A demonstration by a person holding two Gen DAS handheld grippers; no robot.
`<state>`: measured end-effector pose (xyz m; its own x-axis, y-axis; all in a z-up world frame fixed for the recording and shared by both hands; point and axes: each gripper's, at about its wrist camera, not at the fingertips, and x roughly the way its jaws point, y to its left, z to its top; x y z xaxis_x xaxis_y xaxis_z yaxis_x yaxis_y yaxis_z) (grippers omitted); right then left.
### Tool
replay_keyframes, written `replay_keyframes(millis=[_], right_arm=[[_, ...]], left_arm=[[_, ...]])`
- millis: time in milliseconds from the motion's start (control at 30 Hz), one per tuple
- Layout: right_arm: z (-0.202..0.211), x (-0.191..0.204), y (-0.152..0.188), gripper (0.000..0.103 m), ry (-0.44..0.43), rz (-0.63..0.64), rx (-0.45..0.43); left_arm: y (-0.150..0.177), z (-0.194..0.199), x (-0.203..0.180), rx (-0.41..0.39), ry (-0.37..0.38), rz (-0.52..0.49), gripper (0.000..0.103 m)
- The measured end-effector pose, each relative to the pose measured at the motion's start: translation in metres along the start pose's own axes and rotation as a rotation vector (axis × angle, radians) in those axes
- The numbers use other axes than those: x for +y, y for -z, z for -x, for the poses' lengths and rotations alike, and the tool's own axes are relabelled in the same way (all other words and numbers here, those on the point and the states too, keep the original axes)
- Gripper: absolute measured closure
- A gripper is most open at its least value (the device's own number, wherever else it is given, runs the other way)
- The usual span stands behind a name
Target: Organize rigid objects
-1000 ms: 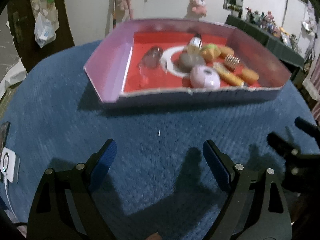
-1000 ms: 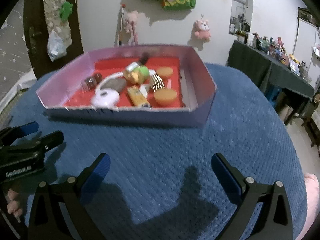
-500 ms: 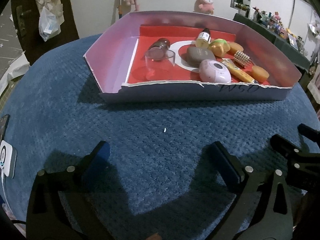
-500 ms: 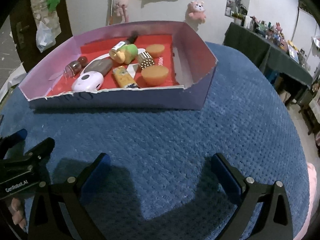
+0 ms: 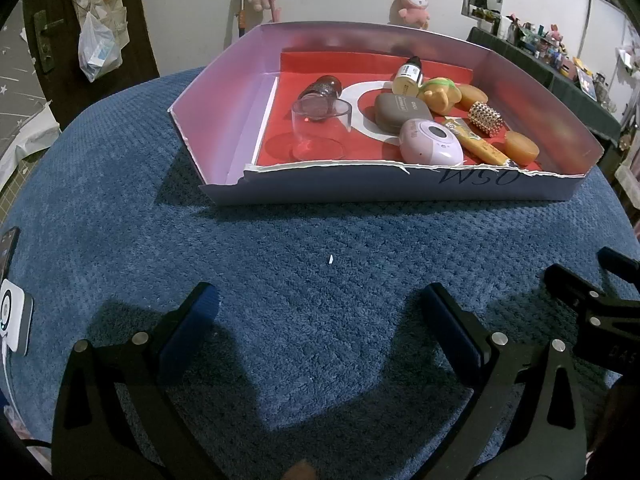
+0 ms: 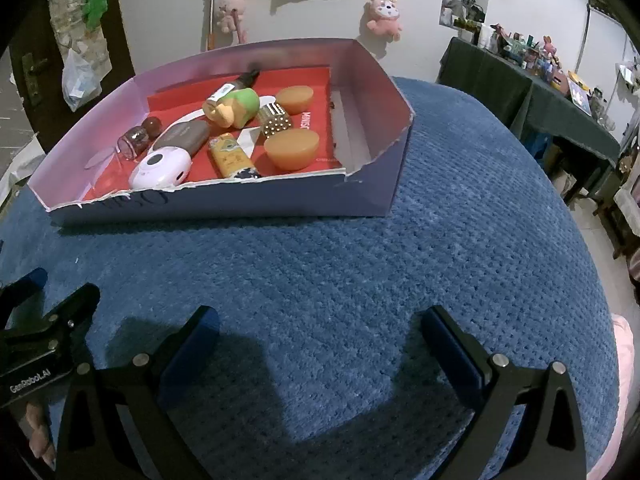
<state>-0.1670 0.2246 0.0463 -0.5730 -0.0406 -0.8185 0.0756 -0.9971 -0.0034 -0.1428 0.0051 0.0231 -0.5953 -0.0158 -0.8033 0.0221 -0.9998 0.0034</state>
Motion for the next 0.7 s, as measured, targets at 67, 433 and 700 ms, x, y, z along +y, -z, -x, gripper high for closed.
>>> replay_keyframes(millis=[67,433,700], right_arm=[[0.0001,0.0007,-0.0001,0.000,0.003,0.003,0.000],[0.0011,0.0019,-0.0005,0.000,-0.001,0.005,-0.003],[0.0026,0.0022,-0.0015,0.000,-0.002,0.010,-0.004]], left_arm=[[0.0001,0.0001,0.0000,0.000,0.000,0.000,0.000],[0.0002,0.0000,0.0003,0.000,-0.001,0.001,0.000],[0.0003,-0.0002,0.0002,-0.001,0.000,0.000,0.000]])
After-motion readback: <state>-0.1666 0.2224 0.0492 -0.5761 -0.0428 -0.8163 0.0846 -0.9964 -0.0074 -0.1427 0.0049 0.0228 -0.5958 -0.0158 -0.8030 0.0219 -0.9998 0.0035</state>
